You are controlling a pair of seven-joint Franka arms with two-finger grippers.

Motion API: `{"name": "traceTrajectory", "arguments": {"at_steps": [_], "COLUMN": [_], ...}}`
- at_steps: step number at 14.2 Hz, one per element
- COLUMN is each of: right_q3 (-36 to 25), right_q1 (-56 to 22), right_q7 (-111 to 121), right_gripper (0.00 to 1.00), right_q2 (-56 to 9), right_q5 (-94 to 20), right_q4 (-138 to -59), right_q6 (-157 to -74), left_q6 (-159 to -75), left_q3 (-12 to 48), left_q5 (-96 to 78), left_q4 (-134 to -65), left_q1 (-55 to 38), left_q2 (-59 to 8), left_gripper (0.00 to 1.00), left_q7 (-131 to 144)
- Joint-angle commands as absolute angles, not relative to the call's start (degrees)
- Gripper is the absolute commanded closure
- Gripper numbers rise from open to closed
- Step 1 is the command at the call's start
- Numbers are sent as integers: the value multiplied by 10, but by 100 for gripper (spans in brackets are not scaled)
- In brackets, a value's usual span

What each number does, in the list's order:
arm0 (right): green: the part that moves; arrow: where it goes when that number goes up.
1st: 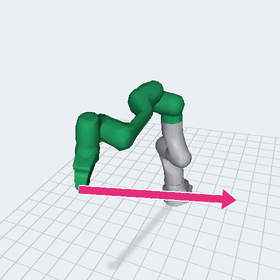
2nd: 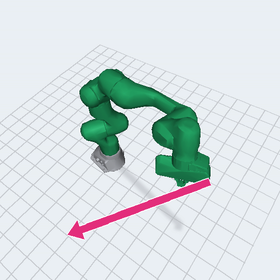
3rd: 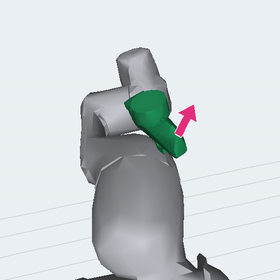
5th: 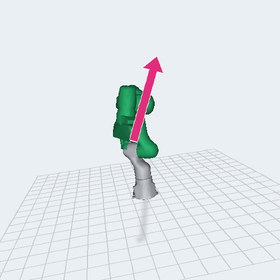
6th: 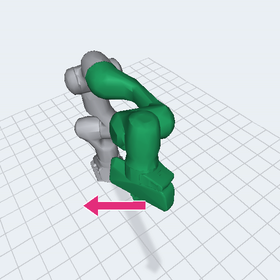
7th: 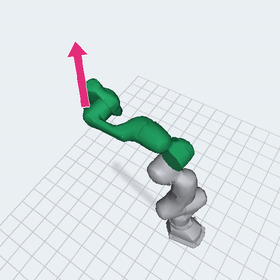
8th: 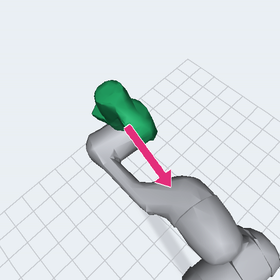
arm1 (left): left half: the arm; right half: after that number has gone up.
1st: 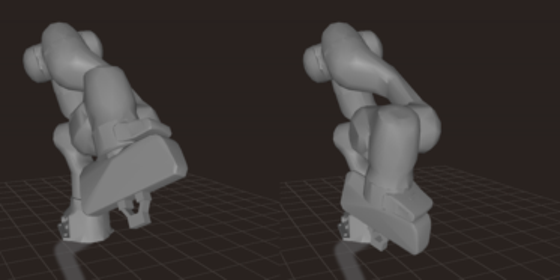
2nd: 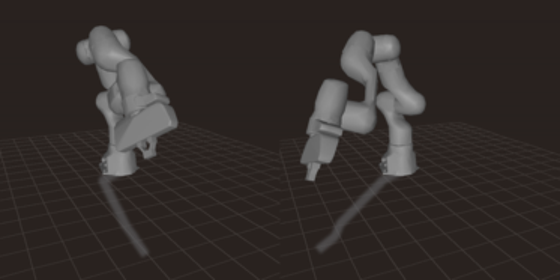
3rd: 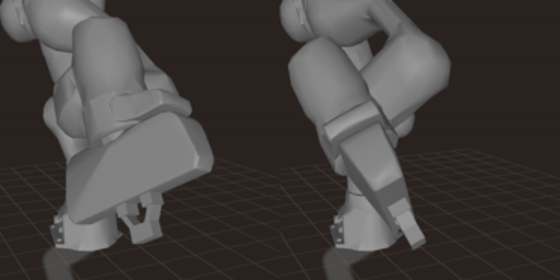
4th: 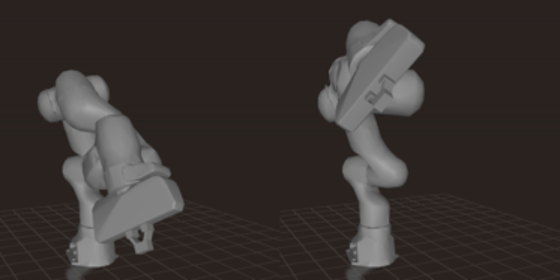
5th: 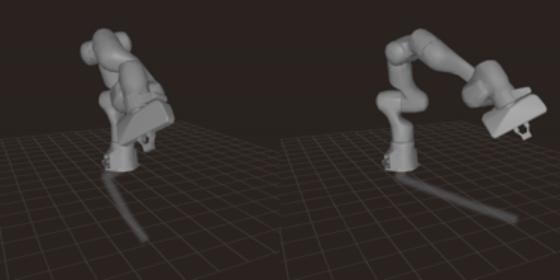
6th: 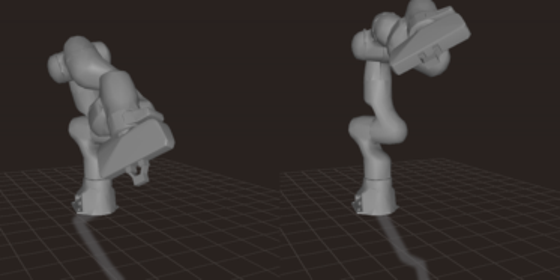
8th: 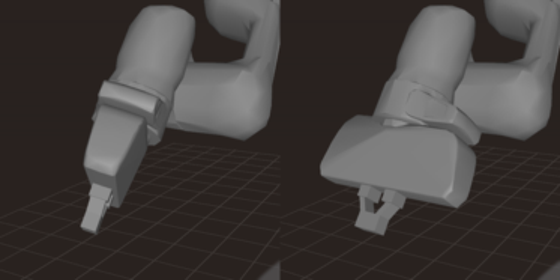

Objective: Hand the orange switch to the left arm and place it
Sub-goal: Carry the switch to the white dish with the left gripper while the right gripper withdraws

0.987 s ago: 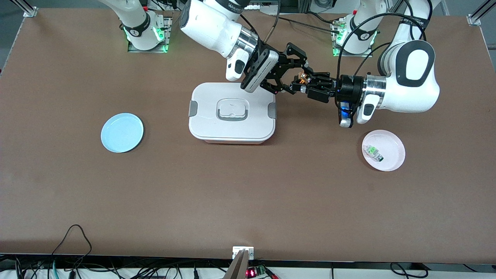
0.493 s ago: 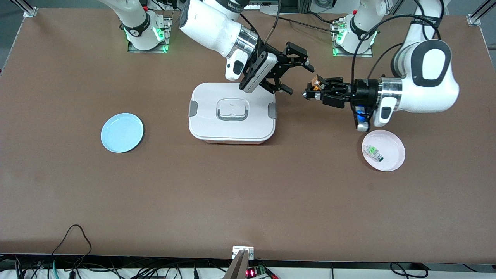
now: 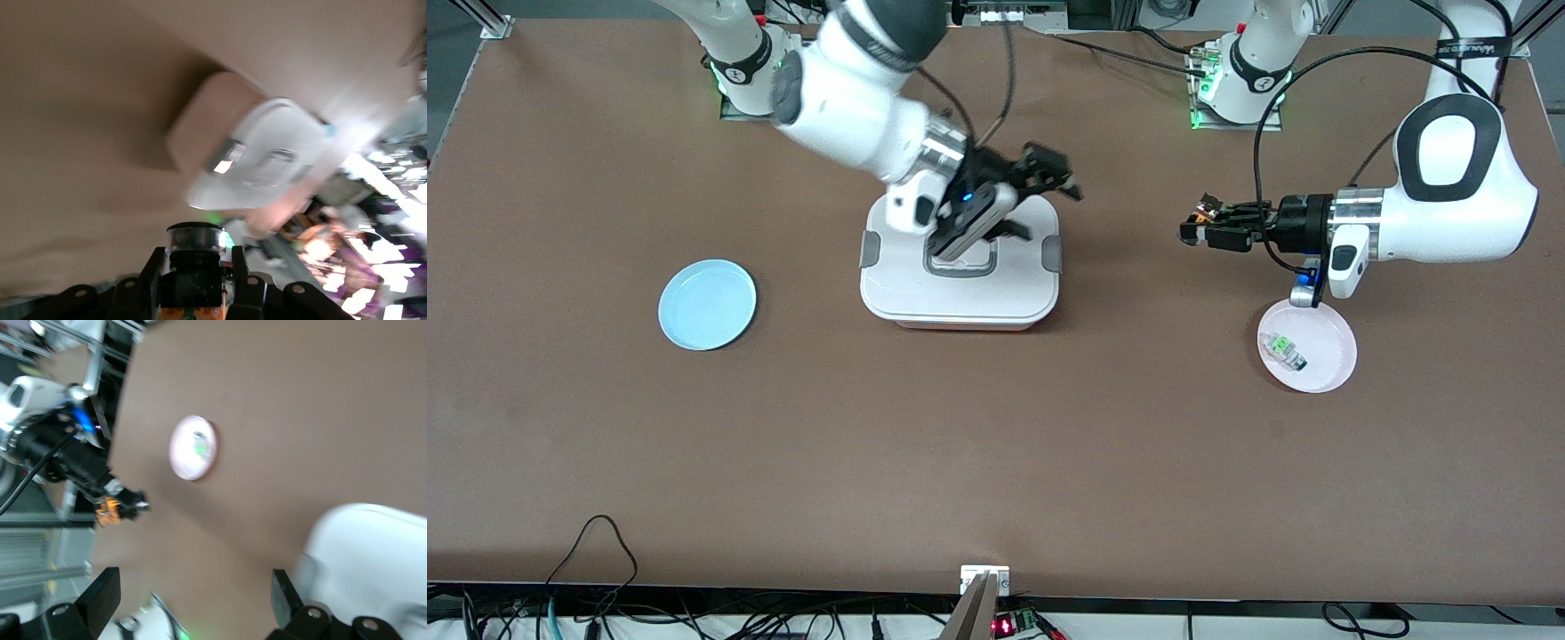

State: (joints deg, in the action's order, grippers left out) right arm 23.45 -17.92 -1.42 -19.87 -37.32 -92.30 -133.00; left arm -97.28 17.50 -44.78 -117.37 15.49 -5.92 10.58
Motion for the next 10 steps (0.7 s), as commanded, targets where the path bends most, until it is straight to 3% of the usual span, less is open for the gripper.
{"name": "traceTrajectory", "arguments": {"at_steps": [1,5,8,10], "right_q3": [143,2,-40,-64], "right_q1": [-180,-181,-181,-181], "right_q7": [54,162,162,161], "right_gripper": [0,0,0,0], "right_q2": [-174,-153,-129,-116], "right_q5": [-354,-272,-162,-110], "right_q4": [-927,-928,-928,-928], "right_q6": [-1205,-1068,-1021,-984], "left_q6": [-1011,-1154,-1275,-1313], "left_q3": [176,176,164,153], "left_q5": [-326,-124,-42,7], "left_q4": [-1189,-1210,-1223,-1222], "left_q1": [177,202,216,217], "left_q2": [-62,-117,-164,-185], "left_gripper": [100,100,100,100], "left_q7": [4,-53,-61,-62]}}
